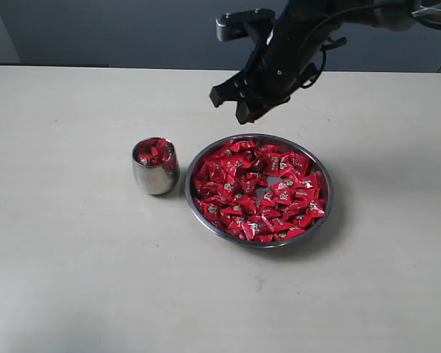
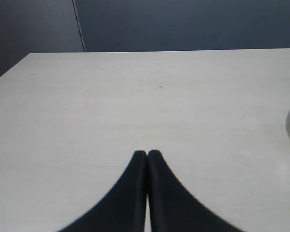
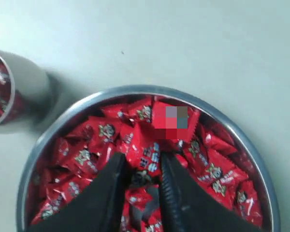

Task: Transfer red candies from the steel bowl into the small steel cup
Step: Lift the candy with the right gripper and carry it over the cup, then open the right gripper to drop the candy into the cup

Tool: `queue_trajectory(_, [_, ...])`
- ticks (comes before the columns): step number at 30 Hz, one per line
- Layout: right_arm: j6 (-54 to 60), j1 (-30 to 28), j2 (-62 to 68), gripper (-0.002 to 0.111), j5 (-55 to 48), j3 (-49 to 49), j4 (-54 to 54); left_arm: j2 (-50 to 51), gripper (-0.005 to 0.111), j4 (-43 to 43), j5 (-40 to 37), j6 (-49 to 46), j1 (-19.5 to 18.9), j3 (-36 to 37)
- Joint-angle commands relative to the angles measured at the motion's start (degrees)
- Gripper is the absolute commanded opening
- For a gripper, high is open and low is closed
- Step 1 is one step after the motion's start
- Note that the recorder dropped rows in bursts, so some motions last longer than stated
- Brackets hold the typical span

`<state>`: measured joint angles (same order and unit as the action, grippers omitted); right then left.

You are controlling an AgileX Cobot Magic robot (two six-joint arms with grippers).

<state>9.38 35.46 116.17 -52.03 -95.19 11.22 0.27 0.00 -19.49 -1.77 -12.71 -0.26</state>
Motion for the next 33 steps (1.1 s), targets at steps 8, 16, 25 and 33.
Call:
queue_trajectory(8, [-0.1,8.5,6.2,0.019,-5.5,-17.0,0.7,-0.3,0.0,-0.3,0.6,0.1,0.3,0.3])
queue_trajectory(16, [-0.1,14.9,13.6,0.019,-9.1,-24.3,0.2,-0.3,0.0,-0.3,0.6,0.1,0.3,0.3])
queue_trajectory(25, [-0.1,16.1,16.1,0.019,-8.8,-25.1,-2.1,-0.3,0.0,-0.3,0.6,0.1,0.3,0.3])
queue_trajectory(33, [-0.2,16.1,16.6,0.019,-8.0,-25.1,-4.4,-0.3,0.0,-0.3,0.6,0.1,0.3,0.3])
